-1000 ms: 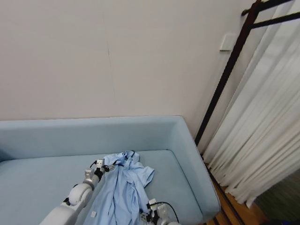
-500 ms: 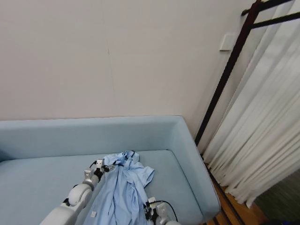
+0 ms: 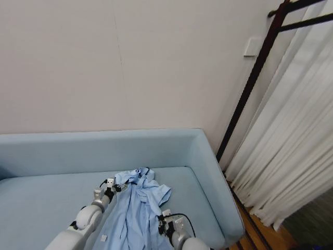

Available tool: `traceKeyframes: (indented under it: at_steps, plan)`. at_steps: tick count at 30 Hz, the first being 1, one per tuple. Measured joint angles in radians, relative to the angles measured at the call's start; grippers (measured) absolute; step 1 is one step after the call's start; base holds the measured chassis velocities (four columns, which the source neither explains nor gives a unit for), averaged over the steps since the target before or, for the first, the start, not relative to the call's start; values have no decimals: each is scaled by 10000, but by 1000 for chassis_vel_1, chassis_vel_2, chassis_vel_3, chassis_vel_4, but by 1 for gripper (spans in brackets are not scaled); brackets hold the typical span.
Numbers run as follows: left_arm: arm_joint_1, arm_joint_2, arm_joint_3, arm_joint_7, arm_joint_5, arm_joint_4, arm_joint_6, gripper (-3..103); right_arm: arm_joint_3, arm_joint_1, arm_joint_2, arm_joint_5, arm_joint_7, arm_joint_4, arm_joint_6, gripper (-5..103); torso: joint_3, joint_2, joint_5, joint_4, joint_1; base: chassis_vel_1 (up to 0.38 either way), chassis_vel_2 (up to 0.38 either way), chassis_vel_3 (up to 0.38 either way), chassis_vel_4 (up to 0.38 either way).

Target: Pick up the clothes from the sofa and hang them on the clothes hanger.

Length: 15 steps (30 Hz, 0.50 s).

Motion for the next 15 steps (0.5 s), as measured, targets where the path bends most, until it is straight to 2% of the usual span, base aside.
traceKeyframes:
  at_steps: [3,4,8,9,13,15]
  plan:
    - [37,3,8,6,17,81,3,100,-359,506,482,804,-268,147,-382,0,0,0,-3,0,-1,0,0,0,0]
    - [37,3,8,6,17,81,3,100,-359,506,482,804,-268,147,-382,0,0,0,-3,0,-1,0,0,0,0]
    - [-16,-79,62,-7,36,232,28,100,-634,891,1992,830,-515,-1434,-432,0,1,0,-4,3,0,0,0,0,0]
    - [-16,-79,62,-7,36,232,28,100,-634,891,1992,830,-515,-1434,-432,0,1,0,-4,3,0,0,0,0,0]
    - [32,-90,66,-74,-7,67,158,100,-1097,974,2999,895,-430,-2675,-347,0,1,-1,-1,0,0,0,0,0,0]
    - [56,-54,65,-83,-16,37,166,100,-1306,970,3139,858,-229,-2882,-212,0,1,-1,-2,-1,0,0,0,0,0]
